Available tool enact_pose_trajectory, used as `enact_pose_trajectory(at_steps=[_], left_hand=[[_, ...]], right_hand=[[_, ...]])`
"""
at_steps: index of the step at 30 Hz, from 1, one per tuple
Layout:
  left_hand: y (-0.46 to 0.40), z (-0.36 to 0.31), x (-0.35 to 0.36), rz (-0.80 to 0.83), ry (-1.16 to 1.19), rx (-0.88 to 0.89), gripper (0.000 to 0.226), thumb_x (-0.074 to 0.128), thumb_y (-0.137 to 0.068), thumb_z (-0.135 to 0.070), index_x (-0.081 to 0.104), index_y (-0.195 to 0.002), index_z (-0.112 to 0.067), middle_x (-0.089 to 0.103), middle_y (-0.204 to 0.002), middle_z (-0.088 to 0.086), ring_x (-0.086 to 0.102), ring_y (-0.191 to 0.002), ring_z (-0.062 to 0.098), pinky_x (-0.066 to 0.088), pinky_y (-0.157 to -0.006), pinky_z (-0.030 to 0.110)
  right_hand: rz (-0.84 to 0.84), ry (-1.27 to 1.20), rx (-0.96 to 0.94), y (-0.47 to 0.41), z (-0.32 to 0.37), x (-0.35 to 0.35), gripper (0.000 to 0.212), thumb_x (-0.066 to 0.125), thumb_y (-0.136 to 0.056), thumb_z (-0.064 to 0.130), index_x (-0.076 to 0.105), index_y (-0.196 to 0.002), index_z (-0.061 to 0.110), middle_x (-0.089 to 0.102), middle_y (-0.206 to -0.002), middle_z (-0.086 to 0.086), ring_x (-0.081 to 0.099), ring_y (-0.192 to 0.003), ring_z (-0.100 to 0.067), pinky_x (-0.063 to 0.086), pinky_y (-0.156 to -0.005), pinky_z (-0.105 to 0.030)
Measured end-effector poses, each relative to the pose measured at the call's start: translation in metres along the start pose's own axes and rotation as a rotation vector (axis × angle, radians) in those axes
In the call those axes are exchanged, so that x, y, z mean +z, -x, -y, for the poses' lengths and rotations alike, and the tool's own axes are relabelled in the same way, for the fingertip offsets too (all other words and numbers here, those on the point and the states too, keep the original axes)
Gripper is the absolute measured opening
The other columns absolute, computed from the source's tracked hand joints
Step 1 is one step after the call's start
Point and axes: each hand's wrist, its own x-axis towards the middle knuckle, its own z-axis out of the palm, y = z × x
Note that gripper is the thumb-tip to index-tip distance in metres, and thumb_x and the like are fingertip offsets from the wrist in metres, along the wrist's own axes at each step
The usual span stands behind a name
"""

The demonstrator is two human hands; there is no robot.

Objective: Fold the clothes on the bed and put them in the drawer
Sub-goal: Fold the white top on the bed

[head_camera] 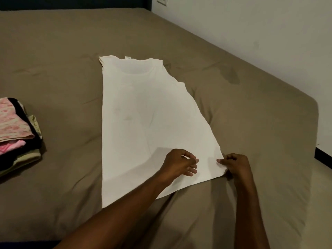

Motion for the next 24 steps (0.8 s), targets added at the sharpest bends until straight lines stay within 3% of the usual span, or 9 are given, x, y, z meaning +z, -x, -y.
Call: enact_pose_trajectory(at_steps=[3, 6, 9, 12, 14, 17, 19, 21, 24], left_hand=[[-0.010, -0.002, 0.011, -0.001, 0.083, -0.054, 0.054, 0.082, -0.085, -0.042, 0.070, -0.106, 0.006, 0.077, -0.090, 0.020, 0.077, -0.082, 0.034, 0.064, -0.075, 0.040], [-0.025, -0.002, 0.016, -0.229, -0.036, -0.049, 0.067, 0.077, -0.081, -0.059, 0.071, -0.091, 0.007, 0.070, -0.076, 0.011, 0.070, -0.073, 0.024, 0.055, -0.072, 0.033], [-0.031, 0.001, 0.012, -0.383, -0.209, 0.045, 0.032, 0.073, -0.093, -0.033, 0.075, -0.087, -0.001, 0.070, -0.081, 0.006, 0.067, -0.078, 0.019, 0.055, -0.084, 0.034], [-0.029, 0.001, 0.011, -0.393, -0.296, 0.118, 0.022, 0.072, -0.094, -0.027, 0.077, -0.103, -0.007, 0.070, -0.094, -0.002, 0.064, -0.083, 0.009, 0.053, -0.091, 0.025], [-0.025, 0.000, 0.012, -0.393, -0.333, 0.169, 0.029, 0.075, -0.093, -0.029, 0.075, -0.114, -0.009, 0.069, -0.101, -0.004, 0.062, -0.085, 0.004, 0.048, -0.087, 0.017], [-0.020, 0.001, 0.011, -0.380, -0.316, 0.265, 0.032, 0.078, -0.091, -0.027, 0.075, -0.118, -0.010, 0.073, -0.099, -0.002, 0.071, -0.084, 0.007, 0.058, -0.081, 0.020], [-0.019, 0.002, 0.009, -0.360, -0.320, 0.312, 0.032, 0.078, -0.091, -0.026, 0.075, -0.118, -0.010, 0.077, -0.101, 0.004, 0.075, -0.079, 0.011, 0.064, -0.075, 0.034], [-0.018, 0.002, 0.008, -0.344, -0.338, 0.341, 0.030, 0.076, -0.092, -0.023, 0.075, -0.119, -0.010, 0.077, -0.102, 0.006, 0.074, -0.069, 0.012, 0.064, -0.067, 0.031], [-0.015, -0.002, 0.009, -0.328, -0.357, 0.379, 0.030, 0.075, -0.093, -0.022, 0.075, -0.120, -0.009, 0.076, -0.096, 0.003, 0.072, -0.058, 0.011, 0.062, -0.063, 0.027]], right_hand=[[0.278, -0.118, -0.175, 0.025, 0.030, 0.007, 0.017, 0.083, -0.077, -0.005, 0.070, -0.088, -0.008, 0.068, -0.073, -0.011, 0.059, -0.058, -0.018, 0.045, -0.048, -0.023], [0.674, -0.073, -0.269, 0.030, 0.054, 0.010, 0.018, 0.075, -0.084, -0.004, 0.076, -0.102, -0.004, 0.076, -0.091, -0.021, 0.068, -0.070, -0.020, 0.052, -0.063, -0.026], [0.409, -0.161, -0.250, -0.018, 0.071, 0.022, 0.012, 0.068, -0.095, 0.006, 0.075, -0.101, -0.002, 0.076, -0.087, -0.017, 0.067, -0.069, -0.026, 0.048, -0.061, -0.033], [0.297, -0.238, -0.254, -0.075, 0.098, 0.060, 0.026, 0.072, -0.094, 0.018, 0.072, -0.119, 0.012, 0.075, -0.103, -0.003, 0.069, -0.092, -0.021, 0.052, -0.066, -0.027], [0.321, -0.179, -0.332, -0.110, 0.115, 0.092, 0.046, 0.075, -0.092, 0.033, 0.065, -0.137, 0.026, 0.068, -0.129, 0.007, 0.065, -0.113, -0.010, 0.053, -0.082, -0.021], [0.380, 0.051, -0.470, -0.157, 0.134, 0.137, 0.057, 0.075, -0.088, 0.053, 0.060, -0.141, 0.040, 0.056, -0.148, 0.006, 0.054, -0.132, -0.011, 0.043, -0.112, -0.032], [0.361, 0.186, -0.526, -0.177, 0.142, 0.157, 0.057, 0.073, -0.091, 0.052, 0.057, -0.144, 0.038, 0.051, -0.153, 0.004, 0.046, -0.142, -0.016, 0.031, -0.119, -0.032], [0.348, 0.184, -0.540, -0.189, 0.144, 0.165, 0.056, 0.070, -0.095, 0.041, 0.054, -0.148, 0.031, 0.048, -0.155, 0.001, 0.039, -0.146, -0.018, 0.025, -0.119, -0.028], [0.332, 0.135, -0.498, -0.206, 0.148, 0.168, 0.073, 0.053, -0.077, 0.035, 0.054, -0.149, 0.025, 0.048, -0.157, -0.001, 0.042, -0.146, -0.021, 0.030, -0.122, -0.037]])
